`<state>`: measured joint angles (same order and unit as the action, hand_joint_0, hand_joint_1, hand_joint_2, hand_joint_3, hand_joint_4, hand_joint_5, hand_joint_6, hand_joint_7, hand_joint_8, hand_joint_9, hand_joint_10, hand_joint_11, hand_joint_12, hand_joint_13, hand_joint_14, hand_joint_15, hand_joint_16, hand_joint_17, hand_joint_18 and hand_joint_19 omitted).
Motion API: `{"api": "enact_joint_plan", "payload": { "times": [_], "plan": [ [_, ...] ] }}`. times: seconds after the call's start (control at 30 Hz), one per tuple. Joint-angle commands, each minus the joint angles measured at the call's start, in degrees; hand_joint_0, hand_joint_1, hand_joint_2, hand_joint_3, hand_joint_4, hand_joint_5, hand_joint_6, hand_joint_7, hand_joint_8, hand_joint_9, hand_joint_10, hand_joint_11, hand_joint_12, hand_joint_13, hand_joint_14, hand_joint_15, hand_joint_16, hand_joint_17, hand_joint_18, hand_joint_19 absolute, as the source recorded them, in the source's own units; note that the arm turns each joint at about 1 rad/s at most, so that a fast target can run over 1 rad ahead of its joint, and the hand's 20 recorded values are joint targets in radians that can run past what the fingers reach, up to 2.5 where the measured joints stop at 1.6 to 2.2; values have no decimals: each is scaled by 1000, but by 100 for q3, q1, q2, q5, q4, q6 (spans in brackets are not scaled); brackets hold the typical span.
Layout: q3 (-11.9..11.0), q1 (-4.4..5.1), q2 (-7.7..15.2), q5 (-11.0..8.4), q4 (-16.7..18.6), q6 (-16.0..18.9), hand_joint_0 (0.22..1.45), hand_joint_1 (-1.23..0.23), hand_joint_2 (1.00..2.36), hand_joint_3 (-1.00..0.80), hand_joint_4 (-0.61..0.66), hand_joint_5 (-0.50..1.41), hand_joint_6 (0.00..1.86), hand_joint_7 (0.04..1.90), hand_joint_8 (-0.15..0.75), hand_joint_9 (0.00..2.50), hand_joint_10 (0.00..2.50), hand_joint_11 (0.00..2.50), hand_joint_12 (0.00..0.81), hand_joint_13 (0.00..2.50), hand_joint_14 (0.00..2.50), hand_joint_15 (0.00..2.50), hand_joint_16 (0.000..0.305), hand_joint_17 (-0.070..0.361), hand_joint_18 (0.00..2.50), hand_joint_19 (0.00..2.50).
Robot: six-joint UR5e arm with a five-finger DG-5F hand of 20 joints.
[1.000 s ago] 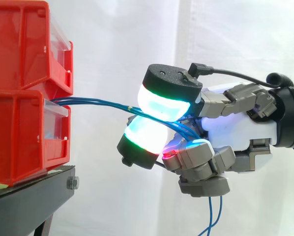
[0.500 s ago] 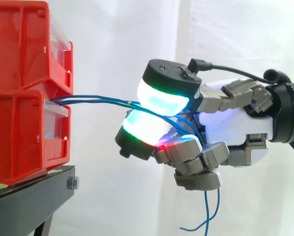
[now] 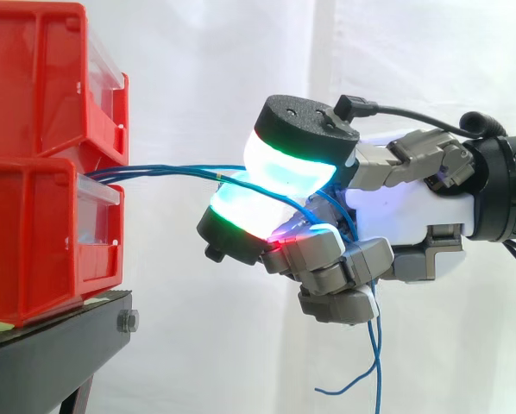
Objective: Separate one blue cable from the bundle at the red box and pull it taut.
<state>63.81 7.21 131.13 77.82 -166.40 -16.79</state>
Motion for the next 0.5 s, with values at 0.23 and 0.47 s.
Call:
{"api": "enact_joint_plan", "payload": {
  "times": [0.23, 0.47],
  "plan": [
    [-18, -9, 0, 5, 3, -8, 627, -1087, 1000, -500, 59, -202, 884, 1203, 266, 1079, 12, 1702, 359, 798, 1020, 1789, 46, 104, 894, 1439],
    [-62, -18, 0, 14, -6, -8, 529, -1044, 1000, -500, 67, -191, 882, 1166, 291, 1109, 10, 1697, 374, 800, 1119, 1718, 49, 111, 922, 1436]
  ]
}}
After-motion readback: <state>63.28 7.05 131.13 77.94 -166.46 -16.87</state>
